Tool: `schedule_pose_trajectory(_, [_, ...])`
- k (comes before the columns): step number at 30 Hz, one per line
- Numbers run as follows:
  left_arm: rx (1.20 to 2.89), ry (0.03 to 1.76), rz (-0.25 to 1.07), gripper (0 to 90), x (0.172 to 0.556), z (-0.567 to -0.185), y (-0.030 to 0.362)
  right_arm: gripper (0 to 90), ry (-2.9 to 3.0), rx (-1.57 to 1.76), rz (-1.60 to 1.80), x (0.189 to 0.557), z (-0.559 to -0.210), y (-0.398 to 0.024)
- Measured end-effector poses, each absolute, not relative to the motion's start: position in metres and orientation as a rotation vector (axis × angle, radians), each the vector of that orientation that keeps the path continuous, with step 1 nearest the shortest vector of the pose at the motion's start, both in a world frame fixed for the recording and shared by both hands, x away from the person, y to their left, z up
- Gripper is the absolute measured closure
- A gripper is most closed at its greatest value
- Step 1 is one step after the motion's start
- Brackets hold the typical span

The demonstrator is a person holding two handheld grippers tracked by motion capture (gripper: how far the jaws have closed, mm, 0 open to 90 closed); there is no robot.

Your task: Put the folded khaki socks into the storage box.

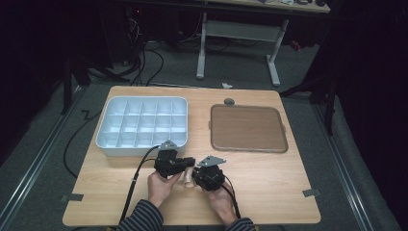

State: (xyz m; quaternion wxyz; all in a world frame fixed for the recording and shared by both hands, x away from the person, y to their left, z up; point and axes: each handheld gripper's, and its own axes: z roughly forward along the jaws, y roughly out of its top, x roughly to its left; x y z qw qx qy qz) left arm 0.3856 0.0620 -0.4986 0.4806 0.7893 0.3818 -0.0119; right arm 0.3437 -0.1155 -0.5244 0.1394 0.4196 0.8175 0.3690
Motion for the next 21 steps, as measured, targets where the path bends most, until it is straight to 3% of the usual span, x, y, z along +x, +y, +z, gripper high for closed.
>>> schedule_pose_trajectory(7, [1.950, 0.938, -0.018, 84.9, 0.392, -0.506, 0.059, 77.6, 2.366, 1.207, 1.093, 0.346, -0.526, -0.115])
schedule_pose_trajectory(14, [1.999, 0.929, 0.045, 84.9, 0.391, -0.508, 0.054, 70.9, 2.352, 1.237, 1.075, 0.344, -0.523, -0.120])
schedule_pose_trajectory(21, [2.036, 0.919, 0.072, 84.8, 0.389, -0.510, 0.051, 70.1, 2.311, 1.211, 1.111, 0.323, -0.507, -0.134])
